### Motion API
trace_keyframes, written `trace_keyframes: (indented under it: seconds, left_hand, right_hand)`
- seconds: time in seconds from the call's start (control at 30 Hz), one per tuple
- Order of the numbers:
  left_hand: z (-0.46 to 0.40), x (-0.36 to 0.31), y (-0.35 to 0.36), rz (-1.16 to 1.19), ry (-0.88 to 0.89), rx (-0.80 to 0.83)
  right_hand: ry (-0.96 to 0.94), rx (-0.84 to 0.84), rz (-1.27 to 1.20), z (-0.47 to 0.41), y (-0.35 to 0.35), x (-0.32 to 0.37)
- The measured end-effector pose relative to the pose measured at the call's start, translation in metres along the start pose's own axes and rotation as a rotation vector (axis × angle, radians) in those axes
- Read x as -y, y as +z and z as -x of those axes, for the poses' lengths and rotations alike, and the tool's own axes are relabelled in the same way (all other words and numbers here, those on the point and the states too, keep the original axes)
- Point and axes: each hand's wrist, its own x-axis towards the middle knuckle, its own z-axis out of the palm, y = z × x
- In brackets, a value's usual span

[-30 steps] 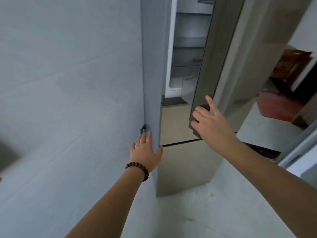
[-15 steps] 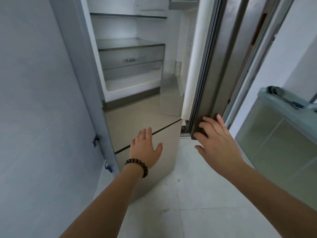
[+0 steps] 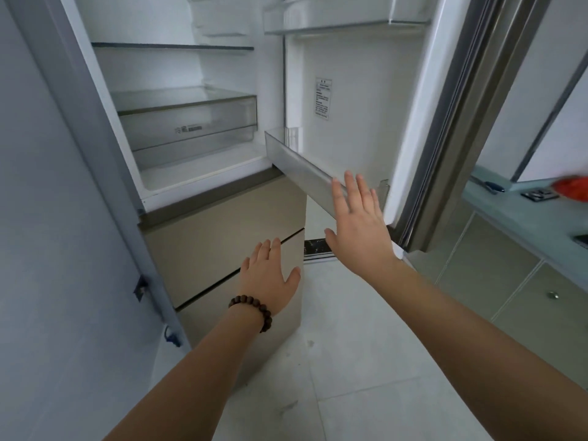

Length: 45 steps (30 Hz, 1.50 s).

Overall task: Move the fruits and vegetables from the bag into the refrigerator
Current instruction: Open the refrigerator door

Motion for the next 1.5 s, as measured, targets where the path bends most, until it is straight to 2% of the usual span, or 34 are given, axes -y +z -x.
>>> trace_keyframes:
  seconds: [0.2, 0.47, 0.83, 1.27, 1.5]
  left_hand:
    - [-0.017, -0.019, 0.007, -0.006, 0.041, 0.017]
    - [-0.044, -0.048, 0.017, -0.041, 0.086, 0.008]
    - [-0.08, -0.09, 0.027, -0.06, 0.099, -0.016]
    - [-0.108, -0.123, 0.05, -0.049, 0.098, -0.007]
    - [-0.122, -0.135, 0.054, -0.043, 0.176, -0.003]
  right_hand:
    - [0.123, -0.055, 0.103, -0.011, 0.015, -0.054]
    - [0.253, -0.042, 0.025, -0.023, 0.027, -0.139]
    - [0.469, 0.168, -0.029, -0.07, 0.039, -0.244]
    - [0.474, 0.204, -0.069, -0.09, 0.05, -0.284]
    - [0.442, 0.193, -0.098, -0.077, 0.047, -0.285]
